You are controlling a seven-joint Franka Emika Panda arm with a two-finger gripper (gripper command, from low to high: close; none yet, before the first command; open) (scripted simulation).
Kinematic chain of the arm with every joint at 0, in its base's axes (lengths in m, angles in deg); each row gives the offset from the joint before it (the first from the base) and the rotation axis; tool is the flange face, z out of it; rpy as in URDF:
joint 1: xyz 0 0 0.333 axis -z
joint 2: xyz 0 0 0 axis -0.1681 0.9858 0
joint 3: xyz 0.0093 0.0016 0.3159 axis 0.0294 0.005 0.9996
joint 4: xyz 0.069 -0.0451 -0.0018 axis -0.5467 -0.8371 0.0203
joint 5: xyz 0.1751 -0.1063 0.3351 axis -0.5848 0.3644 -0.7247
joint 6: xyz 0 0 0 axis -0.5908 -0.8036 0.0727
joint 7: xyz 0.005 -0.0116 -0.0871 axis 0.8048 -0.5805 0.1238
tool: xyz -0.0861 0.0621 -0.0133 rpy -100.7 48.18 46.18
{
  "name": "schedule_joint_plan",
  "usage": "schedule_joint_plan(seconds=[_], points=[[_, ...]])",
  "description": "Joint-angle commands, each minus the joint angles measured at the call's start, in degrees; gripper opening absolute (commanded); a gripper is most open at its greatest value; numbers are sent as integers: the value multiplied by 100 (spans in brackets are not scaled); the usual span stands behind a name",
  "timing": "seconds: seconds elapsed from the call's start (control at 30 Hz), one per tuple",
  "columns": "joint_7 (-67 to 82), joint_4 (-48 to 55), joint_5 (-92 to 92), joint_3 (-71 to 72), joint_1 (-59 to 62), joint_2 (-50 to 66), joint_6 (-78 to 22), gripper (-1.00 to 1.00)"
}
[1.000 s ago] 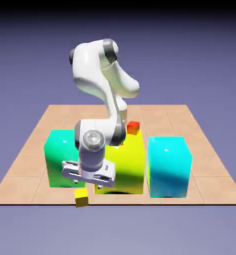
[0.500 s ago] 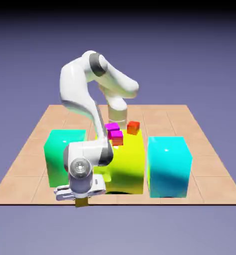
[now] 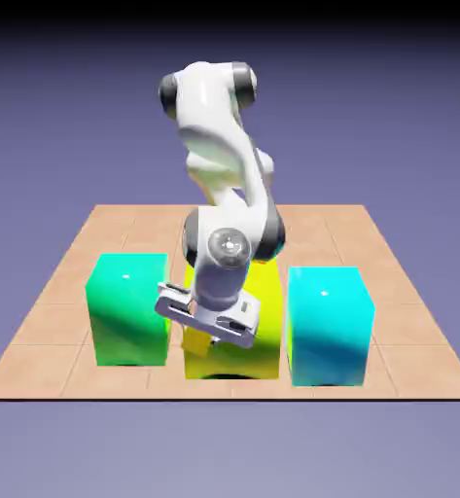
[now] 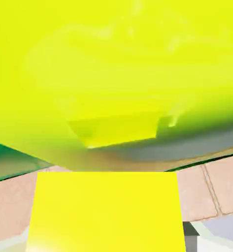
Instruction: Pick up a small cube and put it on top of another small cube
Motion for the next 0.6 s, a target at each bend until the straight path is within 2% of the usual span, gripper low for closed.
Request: schedule_joint_plan(seconds=[0.0,0.1,0.57], points=[[-246,-91,-154,-136,-134,-196,7,-100],[-822,-380,-600,-558,-479,-799,-51,-100],[-11,-2271,-2933,-2686,-1265,-3706,-1401,-100]])
